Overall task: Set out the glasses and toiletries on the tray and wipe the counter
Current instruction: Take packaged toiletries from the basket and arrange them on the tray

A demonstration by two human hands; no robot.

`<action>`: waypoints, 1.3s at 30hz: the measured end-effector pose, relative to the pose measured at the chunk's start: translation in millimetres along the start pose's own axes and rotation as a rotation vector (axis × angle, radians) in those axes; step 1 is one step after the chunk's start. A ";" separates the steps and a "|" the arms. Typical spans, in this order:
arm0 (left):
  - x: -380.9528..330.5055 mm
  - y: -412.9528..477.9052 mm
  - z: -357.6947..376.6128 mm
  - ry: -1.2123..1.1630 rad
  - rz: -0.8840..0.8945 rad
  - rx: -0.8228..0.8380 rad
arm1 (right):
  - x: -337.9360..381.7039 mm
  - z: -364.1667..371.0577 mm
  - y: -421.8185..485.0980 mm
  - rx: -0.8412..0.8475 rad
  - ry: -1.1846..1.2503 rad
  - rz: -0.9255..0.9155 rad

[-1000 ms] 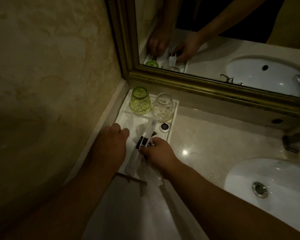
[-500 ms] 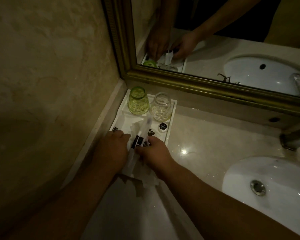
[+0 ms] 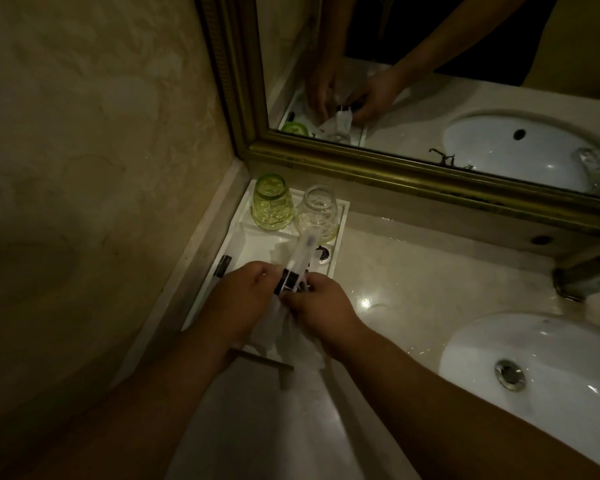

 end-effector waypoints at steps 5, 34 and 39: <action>14.3 1.2 -10.4 -0.106 -0.138 -0.101 | 2.3 13.3 2.3 0.028 0.006 0.051; 15.8 -11.3 -25.8 0.409 0.253 -0.114 | 19.1 53.6 22.4 -0.075 -0.217 -0.005; 15.6 -18.3 -20.0 0.434 0.323 -0.083 | 23.7 43.7 -4.8 -0.128 -0.314 -0.165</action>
Point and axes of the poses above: each hand's wrist, its own y-axis towards the middle knuckle, its own z-axis out of the palm, x = y × z, the point moved 4 cm from there along y, towards the middle knuckle, and after that the axes turned 3 degrees about -z, right-handed, at the moved point
